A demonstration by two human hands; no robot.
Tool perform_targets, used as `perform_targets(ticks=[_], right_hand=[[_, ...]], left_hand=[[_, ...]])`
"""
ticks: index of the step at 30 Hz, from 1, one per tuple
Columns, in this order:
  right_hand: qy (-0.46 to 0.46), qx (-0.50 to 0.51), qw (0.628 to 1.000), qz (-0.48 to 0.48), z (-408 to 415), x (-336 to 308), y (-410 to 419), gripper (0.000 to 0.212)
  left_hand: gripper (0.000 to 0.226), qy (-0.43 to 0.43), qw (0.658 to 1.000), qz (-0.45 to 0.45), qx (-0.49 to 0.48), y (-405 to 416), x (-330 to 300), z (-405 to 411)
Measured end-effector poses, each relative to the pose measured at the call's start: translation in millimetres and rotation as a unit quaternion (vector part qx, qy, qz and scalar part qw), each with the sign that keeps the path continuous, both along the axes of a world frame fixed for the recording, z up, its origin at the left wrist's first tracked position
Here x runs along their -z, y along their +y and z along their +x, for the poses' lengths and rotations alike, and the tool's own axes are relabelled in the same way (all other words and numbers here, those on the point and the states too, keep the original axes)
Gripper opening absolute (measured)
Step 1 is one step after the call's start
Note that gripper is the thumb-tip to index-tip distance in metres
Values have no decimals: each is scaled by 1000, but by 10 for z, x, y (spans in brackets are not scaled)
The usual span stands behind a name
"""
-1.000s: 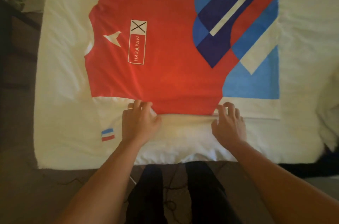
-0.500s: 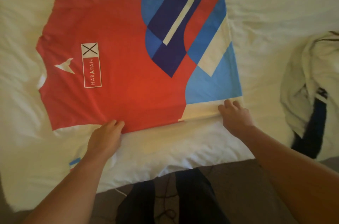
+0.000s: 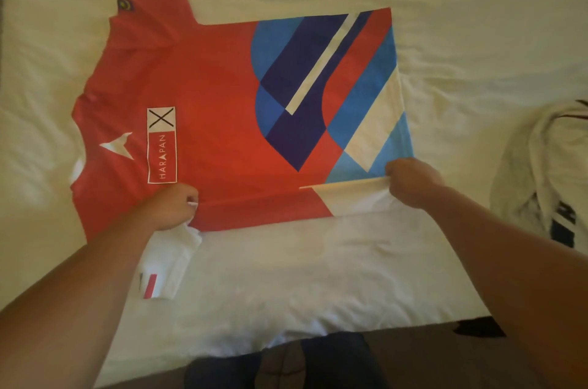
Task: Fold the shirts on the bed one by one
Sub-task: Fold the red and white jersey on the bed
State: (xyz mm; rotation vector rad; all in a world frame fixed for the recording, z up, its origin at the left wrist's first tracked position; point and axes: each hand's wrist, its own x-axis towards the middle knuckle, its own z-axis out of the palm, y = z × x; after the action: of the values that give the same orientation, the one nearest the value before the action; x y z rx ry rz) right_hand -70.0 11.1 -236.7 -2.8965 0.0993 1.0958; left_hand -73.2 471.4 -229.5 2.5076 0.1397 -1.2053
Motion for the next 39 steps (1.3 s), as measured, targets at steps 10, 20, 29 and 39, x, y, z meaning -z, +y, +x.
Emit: perform_targets(ticks=[10, 20, 29, 39], right_hand=[[-107, 0, 994, -9, 938, 163, 23, 30], [-157, -16, 986, -55, 1344, 324, 44, 25], [-169, -12, 984, -62, 1482, 335, 81, 24], [-319, 46, 946, 16, 999, 534, 497, 44]], left_hand=[[31, -50, 995, 0, -83, -32, 84, 924], [22, -129, 991, 36, -27, -13, 276, 1335], [19, -176, 983, 51, -11, 83, 352, 1478], [56, -300, 948, 101, -20, -506, 426, 1091]])
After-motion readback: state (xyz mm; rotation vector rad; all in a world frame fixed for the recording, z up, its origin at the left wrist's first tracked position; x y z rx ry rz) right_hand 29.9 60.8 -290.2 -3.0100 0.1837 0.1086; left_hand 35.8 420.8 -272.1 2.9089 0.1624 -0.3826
